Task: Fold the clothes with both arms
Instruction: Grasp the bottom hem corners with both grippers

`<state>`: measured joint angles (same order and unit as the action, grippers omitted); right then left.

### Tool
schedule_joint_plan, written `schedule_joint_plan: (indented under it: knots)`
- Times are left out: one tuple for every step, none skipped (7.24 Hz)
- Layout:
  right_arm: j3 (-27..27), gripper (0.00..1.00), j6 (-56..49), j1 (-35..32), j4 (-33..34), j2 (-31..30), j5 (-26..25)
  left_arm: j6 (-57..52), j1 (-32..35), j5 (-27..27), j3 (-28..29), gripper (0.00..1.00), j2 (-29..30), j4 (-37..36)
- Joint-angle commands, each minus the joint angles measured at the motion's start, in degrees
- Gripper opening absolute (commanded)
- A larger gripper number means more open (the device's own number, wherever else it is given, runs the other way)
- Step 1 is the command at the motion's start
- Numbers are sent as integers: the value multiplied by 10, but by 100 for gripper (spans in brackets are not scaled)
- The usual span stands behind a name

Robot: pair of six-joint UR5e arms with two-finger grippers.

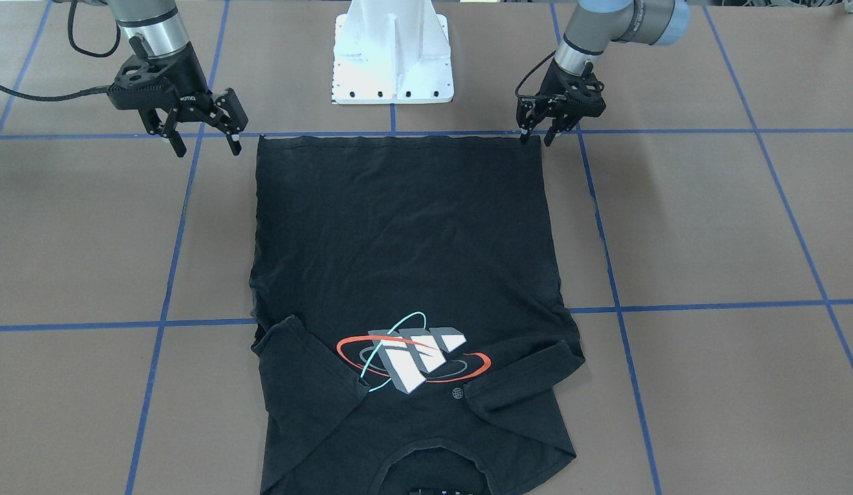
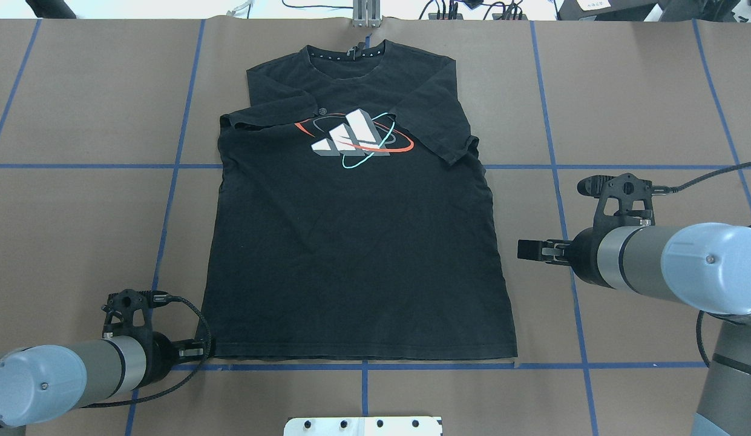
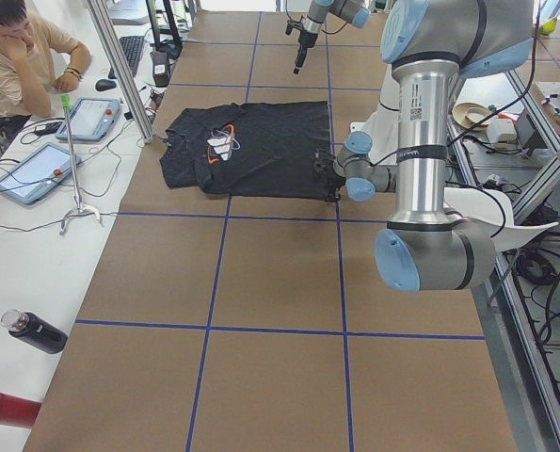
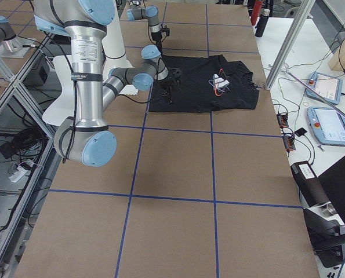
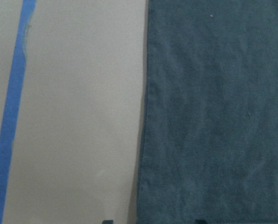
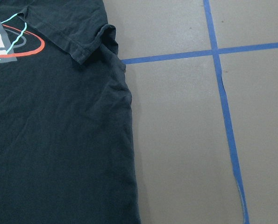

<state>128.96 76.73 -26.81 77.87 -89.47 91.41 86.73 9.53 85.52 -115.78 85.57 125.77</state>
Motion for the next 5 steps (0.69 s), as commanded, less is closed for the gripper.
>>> schedule_joint_plan:
  knots:
    - [0, 100, 0, 0, 0, 0, 0, 0, -10, 0, 2, 47, 0, 0]
    - [0, 100, 0, 0, 0, 0, 0, 0, -11, 0, 2, 44, 0, 0]
    - [0, 100, 0, 0, 0, 0, 0, 0, -14, 0, 0, 39, 1, 0]
    - [0, 100, 0, 0, 0, 0, 0, 0, -14, 0, -1, 19, 1, 0]
    - [1, 100, 0, 0, 0, 0, 0, 0, -13, 0, -1, 0, 0, 0]
